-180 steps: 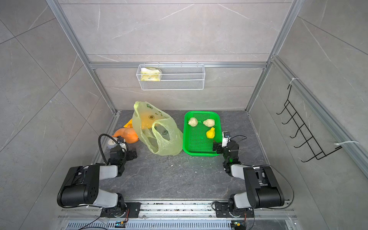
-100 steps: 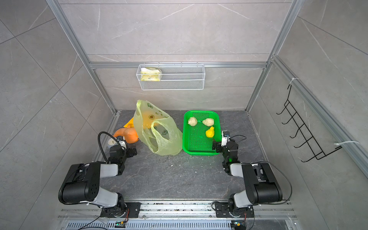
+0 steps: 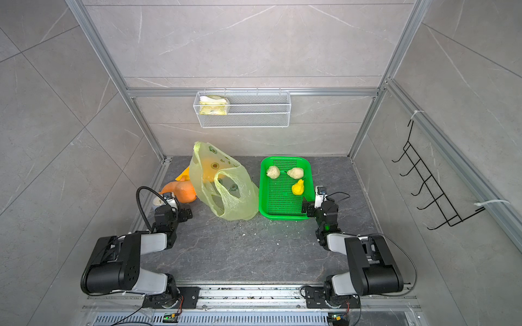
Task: Place the pears into plastic bags & tie knots
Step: Pick up the plastic bag at the center of the board.
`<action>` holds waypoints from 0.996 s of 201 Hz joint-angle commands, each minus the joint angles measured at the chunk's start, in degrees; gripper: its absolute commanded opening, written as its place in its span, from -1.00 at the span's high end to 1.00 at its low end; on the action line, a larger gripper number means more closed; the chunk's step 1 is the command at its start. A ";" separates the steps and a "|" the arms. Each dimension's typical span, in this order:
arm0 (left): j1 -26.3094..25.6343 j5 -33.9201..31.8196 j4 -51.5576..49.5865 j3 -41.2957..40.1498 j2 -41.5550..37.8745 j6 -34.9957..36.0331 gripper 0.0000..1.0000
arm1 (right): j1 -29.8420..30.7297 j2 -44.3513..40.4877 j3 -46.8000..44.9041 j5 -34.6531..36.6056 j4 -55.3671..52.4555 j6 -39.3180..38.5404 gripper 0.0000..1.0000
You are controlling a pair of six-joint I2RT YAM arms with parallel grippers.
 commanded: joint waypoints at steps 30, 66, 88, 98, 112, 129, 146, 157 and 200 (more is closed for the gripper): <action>-0.10 -8.16 -21.96 10.73 -16.72 -5.75 -0.99 | 0.14 -4.71 18.70 1.71 -39.35 14.68 -0.99; -0.10 -4.96 -51.45 21.93 -29.01 -15.32 -0.99 | -0.58 0.99 31.83 -21.95 -53.58 20.54 -0.99; -0.10 4.74 -62.10 24.04 -39.46 -21.33 -0.98 | -0.59 -6.06 28.19 -30.01 -48.40 27.74 -0.99; -0.74 9.72 -65.20 25.12 -42.69 -23.76 -0.97 | -0.60 -10.10 26.82 -30.11 -46.89 30.99 -0.99; -2.64 15.45 -66.73 26.95 -43.79 -26.14 -0.96 | -0.65 -12.85 26.63 -29.14 -45.85 36.17 -0.99; -3.81 22.55 -66.68 29.03 -40.95 -29.66 -0.96 | -0.68 -10.16 30.89 -33.53 -46.68 37.95 -0.99; -7.04 24.04 -66.91 31.28 -36.93 -30.44 -0.97 | -0.05 -5.55 37.13 -37.68 -50.24 35.85 -0.87; -10.81 20.44 -67.96 32.63 -34.92 -29.72 -0.99 | 0.94 -3.26 40.97 -35.94 -55.25 32.55 -0.82; -23.00 7.74 -68.49 35.53 -27.25 -28.36 -0.99 | 9.42 4.18 54.55 -11.63 -77.54 21.22 -0.78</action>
